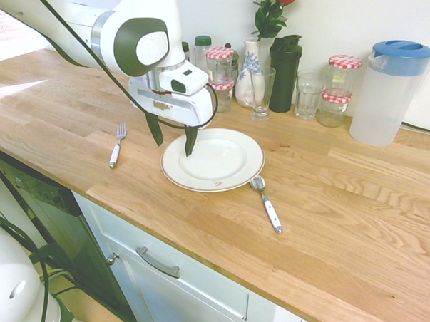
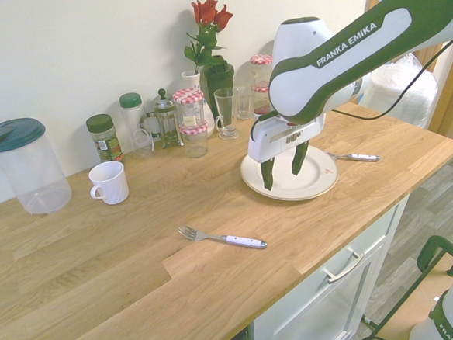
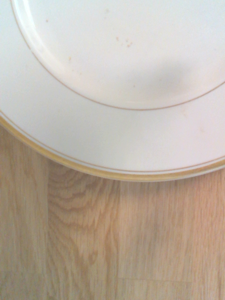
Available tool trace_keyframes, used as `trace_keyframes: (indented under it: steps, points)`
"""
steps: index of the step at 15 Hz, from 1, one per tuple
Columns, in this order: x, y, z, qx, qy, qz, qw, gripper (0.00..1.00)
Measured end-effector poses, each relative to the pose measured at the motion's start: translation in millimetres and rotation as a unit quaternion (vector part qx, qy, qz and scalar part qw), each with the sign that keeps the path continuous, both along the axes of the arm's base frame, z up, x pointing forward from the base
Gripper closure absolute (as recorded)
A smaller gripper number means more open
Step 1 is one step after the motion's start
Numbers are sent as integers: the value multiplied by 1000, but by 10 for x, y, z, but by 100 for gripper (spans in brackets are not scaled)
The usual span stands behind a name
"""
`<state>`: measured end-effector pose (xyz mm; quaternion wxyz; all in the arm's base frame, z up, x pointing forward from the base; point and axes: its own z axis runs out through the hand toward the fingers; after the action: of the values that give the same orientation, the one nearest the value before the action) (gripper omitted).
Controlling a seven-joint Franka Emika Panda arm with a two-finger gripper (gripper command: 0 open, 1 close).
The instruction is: Put the fork into the plate
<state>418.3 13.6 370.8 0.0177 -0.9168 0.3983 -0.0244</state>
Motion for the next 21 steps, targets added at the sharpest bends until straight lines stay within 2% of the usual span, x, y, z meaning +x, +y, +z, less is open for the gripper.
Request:
trace_keyframes:
  steps: [5, 13, 21]
  points:
    - [59, 96, 116, 1, -12, 21, 1000, 0]
    - [-183, 1161, 227, -32, -18, 146, 989, 0]
    - [-233, 1719, -7, -55, 4, 198, 979, 0]
